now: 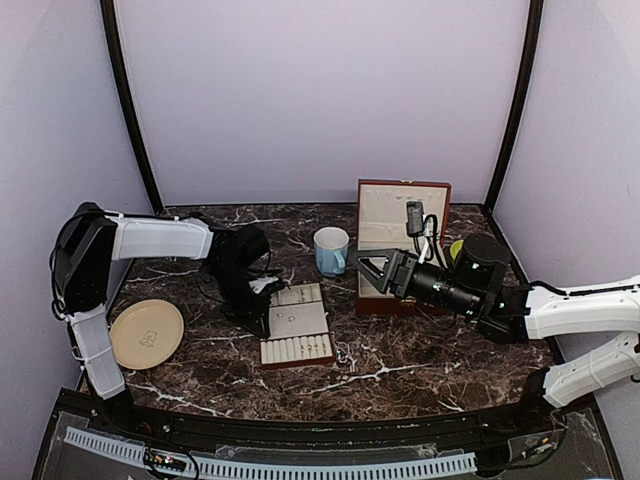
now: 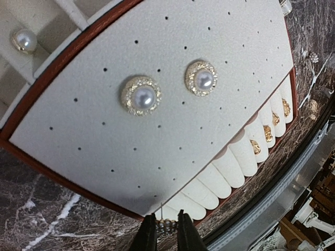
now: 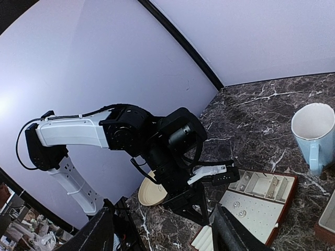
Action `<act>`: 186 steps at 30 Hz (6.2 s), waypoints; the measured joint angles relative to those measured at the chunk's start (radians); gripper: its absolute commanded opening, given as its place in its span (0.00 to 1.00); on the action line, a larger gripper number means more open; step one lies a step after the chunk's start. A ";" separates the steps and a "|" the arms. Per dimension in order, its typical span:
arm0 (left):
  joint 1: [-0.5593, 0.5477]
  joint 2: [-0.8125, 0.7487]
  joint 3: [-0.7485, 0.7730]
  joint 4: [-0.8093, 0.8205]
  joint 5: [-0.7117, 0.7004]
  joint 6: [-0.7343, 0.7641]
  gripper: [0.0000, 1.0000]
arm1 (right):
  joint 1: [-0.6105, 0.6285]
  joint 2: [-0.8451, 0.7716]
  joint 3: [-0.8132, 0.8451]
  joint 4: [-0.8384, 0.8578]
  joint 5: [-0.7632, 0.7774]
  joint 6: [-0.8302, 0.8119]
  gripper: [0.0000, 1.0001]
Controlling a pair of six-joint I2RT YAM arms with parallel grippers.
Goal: Organize the mixed jewelry
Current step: Insert the earring into the earring holder, then adjust the earring on the earring holder.
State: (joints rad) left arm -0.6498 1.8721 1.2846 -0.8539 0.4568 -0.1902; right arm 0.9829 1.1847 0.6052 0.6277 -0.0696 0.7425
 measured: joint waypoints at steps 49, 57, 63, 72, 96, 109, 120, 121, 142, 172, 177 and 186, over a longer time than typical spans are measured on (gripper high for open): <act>0.000 0.008 0.002 0.001 -0.004 0.008 0.12 | 0.000 0.001 0.000 0.000 0.000 0.003 0.64; 0.000 0.009 0.002 0.002 -0.004 0.008 0.12 | 0.000 0.001 0.000 0.000 0.000 0.003 0.64; 0.000 0.009 0.002 0.011 -0.005 0.008 0.12 | 0.000 0.001 0.000 0.000 0.000 0.003 0.64; 0.000 0.010 0.002 0.015 -0.011 0.010 0.12 | 0.000 0.001 0.000 0.000 0.000 0.004 0.64; 0.000 0.016 0.008 0.017 -0.025 0.024 0.36 | 0.000 0.003 0.000 0.000 0.001 0.014 0.64; 0.000 0.016 0.023 0.015 -0.027 0.023 0.44 | 0.000 0.003 -0.003 0.000 0.003 0.016 0.64; 0.000 0.003 0.030 0.014 -0.073 0.023 0.46 | 0.000 0.003 -0.004 0.003 0.003 0.018 0.64; 0.000 -0.004 0.029 0.015 -0.079 0.023 0.47 | 0.000 0.003 -0.004 0.003 0.003 0.018 0.64; 0.000 -0.275 -0.269 0.262 -0.063 -0.063 0.54 | 0.000 0.016 -0.004 0.001 0.002 0.018 0.64; 0.000 -0.196 -0.270 0.307 -0.083 -0.059 0.38 | 0.000 0.024 0.001 0.001 0.003 0.018 0.64; 0.000 -0.192 -0.270 0.307 -0.091 -0.056 0.36 | 0.000 0.025 0.001 0.001 0.003 0.018 0.64; 0.002 -0.179 -0.270 0.308 -0.108 -0.056 0.35 | 0.000 0.029 0.001 0.001 0.003 0.018 0.64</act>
State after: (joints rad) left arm -0.6483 1.6932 1.0142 -0.5461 0.3492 -0.2462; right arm 0.9829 1.2133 0.6060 0.6285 -0.0669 0.7609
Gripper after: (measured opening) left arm 0.357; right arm 0.639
